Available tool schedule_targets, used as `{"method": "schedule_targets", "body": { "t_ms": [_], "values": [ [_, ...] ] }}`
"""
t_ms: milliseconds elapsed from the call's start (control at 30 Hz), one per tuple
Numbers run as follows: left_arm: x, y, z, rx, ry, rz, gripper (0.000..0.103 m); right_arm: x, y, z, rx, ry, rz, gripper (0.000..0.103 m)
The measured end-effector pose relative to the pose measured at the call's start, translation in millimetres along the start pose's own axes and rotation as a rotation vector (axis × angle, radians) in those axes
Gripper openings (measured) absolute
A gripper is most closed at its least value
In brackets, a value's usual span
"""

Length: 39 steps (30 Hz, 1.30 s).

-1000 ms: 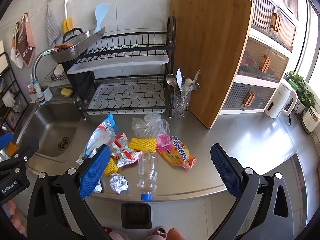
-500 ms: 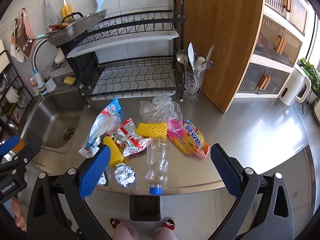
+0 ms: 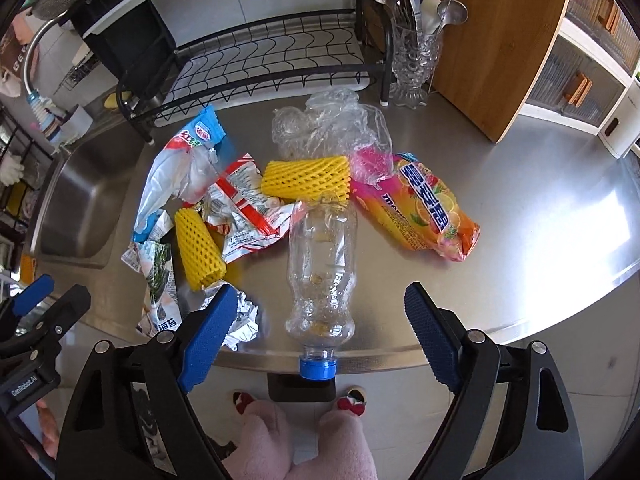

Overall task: Collect trash
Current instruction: 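Grasp the clear plastic bottle with the right tool while the left tool grasps a white snack wrapper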

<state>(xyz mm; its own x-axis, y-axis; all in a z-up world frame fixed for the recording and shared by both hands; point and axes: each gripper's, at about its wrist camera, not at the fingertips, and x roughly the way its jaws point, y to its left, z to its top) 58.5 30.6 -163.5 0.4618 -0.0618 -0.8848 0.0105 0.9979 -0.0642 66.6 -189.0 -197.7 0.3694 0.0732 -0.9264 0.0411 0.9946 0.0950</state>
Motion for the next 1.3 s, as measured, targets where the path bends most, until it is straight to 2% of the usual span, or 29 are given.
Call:
{"method": "schedule_targets", "body": {
  "t_ms": [133, 267, 333, 667, 833, 900, 1033, 1100, 1167, 1300],
  "values": [
    [27, -2, -4, 0.018, 0.062, 0.019, 0.078, 25, -8, 5, 0.028, 0.073, 0.023, 0.067],
    [47, -1, -3, 0.025, 0.105, 0.025, 0.075, 44, -12, 8, 0.042, 0.132, 0.035, 0.062],
    [56, -2, -3, 0.033, 0.119, 0.029, 0.075, 52, -12, 8, 0.045, 0.166, 0.053, 0.061],
    [98, -1, -7, 0.049, 0.204, 0.036, 0.070, 89, -6, 8, 0.040, 0.234, 0.005, 0.061],
    [117, 0, -13, 0.055, 0.240, 0.025, 0.062, 106, -7, 5, 0.053, 0.264, 0.001, 0.061],
    [122, -1, -15, 0.058, 0.251, 0.020, 0.059, 111, -8, 4, 0.056, 0.275, 0.005, 0.054],
    [126, -6, -17, 0.084, 0.237, 0.040, 0.056, 114, -6, 4, 0.047, 0.251, -0.009, 0.053],
    [124, -4, -15, 0.090, 0.229, 0.055, 0.041, 114, -7, 3, 0.058, 0.238, -0.009, 0.052],
    [123, -5, -11, 0.081, 0.229, 0.042, 0.039, 112, -11, 3, 0.061, 0.225, -0.010, 0.051],
    [113, -6, -8, 0.089, 0.204, 0.057, 0.028, 101, -12, 1, 0.061, 0.199, -0.014, 0.051]
  ]
}}
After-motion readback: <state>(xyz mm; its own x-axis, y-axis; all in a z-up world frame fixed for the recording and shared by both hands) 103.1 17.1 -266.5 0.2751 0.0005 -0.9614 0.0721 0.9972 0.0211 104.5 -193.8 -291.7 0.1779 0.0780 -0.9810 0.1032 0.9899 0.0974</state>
